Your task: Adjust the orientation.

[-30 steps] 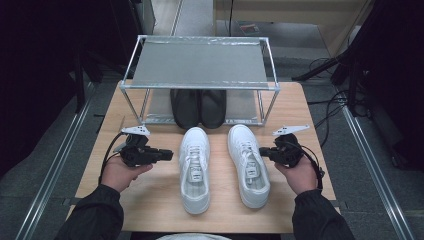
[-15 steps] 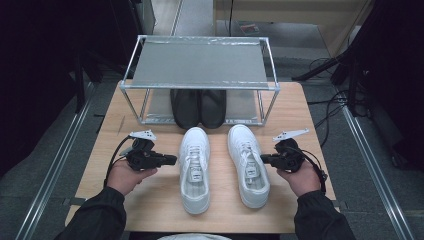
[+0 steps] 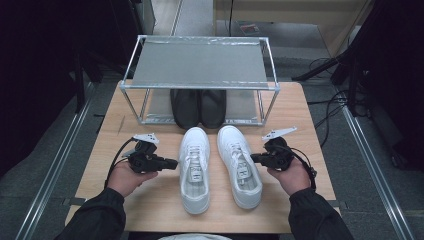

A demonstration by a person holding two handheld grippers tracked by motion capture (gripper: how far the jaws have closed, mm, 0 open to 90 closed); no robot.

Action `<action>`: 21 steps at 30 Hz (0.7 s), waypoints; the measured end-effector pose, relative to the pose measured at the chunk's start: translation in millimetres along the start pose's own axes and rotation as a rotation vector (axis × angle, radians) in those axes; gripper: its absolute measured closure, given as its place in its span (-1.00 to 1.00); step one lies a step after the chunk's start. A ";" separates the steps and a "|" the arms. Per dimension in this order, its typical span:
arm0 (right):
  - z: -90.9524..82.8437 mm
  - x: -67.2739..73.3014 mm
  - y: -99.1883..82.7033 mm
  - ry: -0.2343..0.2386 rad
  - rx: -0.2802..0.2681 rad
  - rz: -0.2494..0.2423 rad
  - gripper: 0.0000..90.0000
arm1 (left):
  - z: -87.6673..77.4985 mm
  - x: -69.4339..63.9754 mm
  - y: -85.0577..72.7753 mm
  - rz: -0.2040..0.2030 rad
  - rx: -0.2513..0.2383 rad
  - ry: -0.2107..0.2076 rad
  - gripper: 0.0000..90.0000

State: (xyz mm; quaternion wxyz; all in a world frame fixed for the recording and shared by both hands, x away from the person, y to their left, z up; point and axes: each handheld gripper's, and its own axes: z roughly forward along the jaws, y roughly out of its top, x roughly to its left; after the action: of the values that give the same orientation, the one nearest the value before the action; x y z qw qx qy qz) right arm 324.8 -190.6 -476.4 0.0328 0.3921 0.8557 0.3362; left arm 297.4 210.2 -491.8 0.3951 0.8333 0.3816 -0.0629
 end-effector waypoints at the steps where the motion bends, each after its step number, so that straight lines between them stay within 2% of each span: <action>1: 1.8 1.9 1.4 0.005 0.002 -0.004 1.00 | 1.2 -1.0 -0.2 0.004 0.004 -0.005 0.88; 4: 3.9 4.3 3.7 0.003 0.005 -0.012 1.00 | 7.1 -3.9 -0.4 0.016 0.030 -0.009 0.88; 6: 4.5 3.9 4.1 0.004 0.005 -0.003 1.00 | 13.0 -6.0 -0.5 0.029 0.058 0.003 0.86; 15: 6.2 2.2 5.0 0.012 -0.005 0.018 1.00 | 17.3 -9.1 0.9 0.044 0.063 0.005 0.92; 17: 7.3 1.8 6.6 0.010 -0.006 0.021 1.00 | 18.1 -9.0 1.0 0.046 0.066 -0.011 0.91; 21: 9.3 1.9 8.4 0.001 -0.004 0.003 1.00 | 26.3 -15.6 2.3 0.078 0.065 -0.039 0.90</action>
State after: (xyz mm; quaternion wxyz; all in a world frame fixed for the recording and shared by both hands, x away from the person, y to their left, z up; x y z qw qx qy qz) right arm 331.9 -180.3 -478.1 0.0328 0.3931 0.8544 0.3382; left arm 293.2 181.6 -501.9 0.3771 0.8587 0.3387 -0.0759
